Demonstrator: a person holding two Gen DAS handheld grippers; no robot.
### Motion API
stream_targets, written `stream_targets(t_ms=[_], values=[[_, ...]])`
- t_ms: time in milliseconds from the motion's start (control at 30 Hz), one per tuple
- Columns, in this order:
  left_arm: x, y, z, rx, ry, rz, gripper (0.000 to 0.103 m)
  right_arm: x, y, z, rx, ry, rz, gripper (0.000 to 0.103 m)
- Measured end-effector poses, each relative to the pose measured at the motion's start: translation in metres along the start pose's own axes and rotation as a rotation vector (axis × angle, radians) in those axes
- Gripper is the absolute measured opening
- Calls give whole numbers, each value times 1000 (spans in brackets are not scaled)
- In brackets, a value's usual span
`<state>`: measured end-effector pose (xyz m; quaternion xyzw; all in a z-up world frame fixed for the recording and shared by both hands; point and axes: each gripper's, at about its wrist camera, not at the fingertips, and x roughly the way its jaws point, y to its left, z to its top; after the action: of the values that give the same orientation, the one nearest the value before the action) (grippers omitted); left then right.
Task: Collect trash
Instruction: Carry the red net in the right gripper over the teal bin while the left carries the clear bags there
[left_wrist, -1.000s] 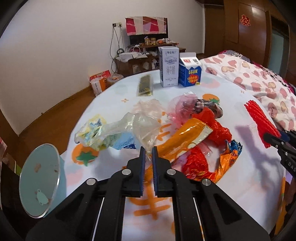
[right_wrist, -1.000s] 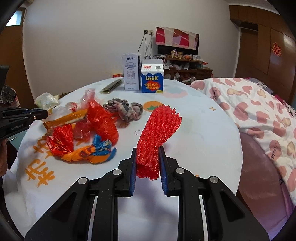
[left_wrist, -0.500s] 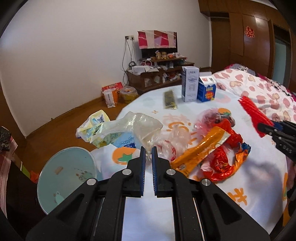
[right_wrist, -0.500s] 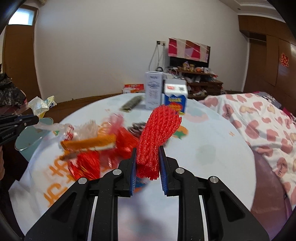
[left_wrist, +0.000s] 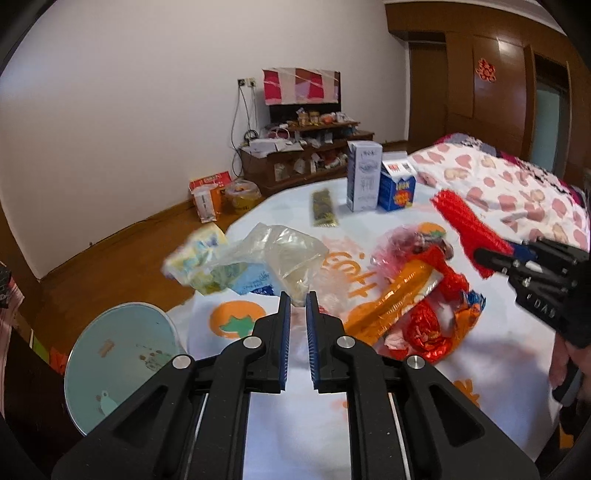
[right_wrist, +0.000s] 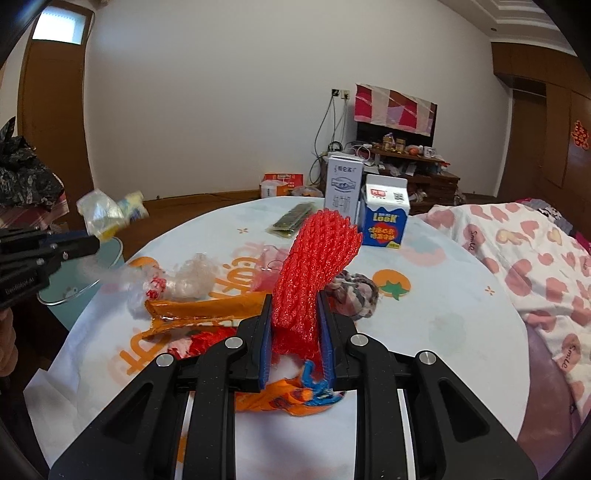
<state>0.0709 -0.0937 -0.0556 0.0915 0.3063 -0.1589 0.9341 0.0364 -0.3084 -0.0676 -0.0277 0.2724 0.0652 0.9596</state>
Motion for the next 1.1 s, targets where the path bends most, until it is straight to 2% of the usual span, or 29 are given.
stream_targets(t_ms=[167, 300, 467, 567, 733, 1100], values=[[10, 2, -10, 14, 35, 8, 7, -2, -6, -3, 11, 3, -6, 23], [0, 9, -8, 11, 6, 14, 6, -1, -5, -4, 12, 5, 0, 23], [-25, 19, 3, 6, -78, 50, 6, -2, 0, 1, 5, -5, 12, 23], [-29, 27, 3, 2, -82, 73, 6, -1, 6, 6, 1, -11, 25, 23], [-25, 46, -11, -20, -47, 111, 6, 9, 28, 19, -27, -22, 75, 23], [-35, 91, -32, -83, -32, 176, 6, 40, 101, 44, -107, -28, 210, 23]])
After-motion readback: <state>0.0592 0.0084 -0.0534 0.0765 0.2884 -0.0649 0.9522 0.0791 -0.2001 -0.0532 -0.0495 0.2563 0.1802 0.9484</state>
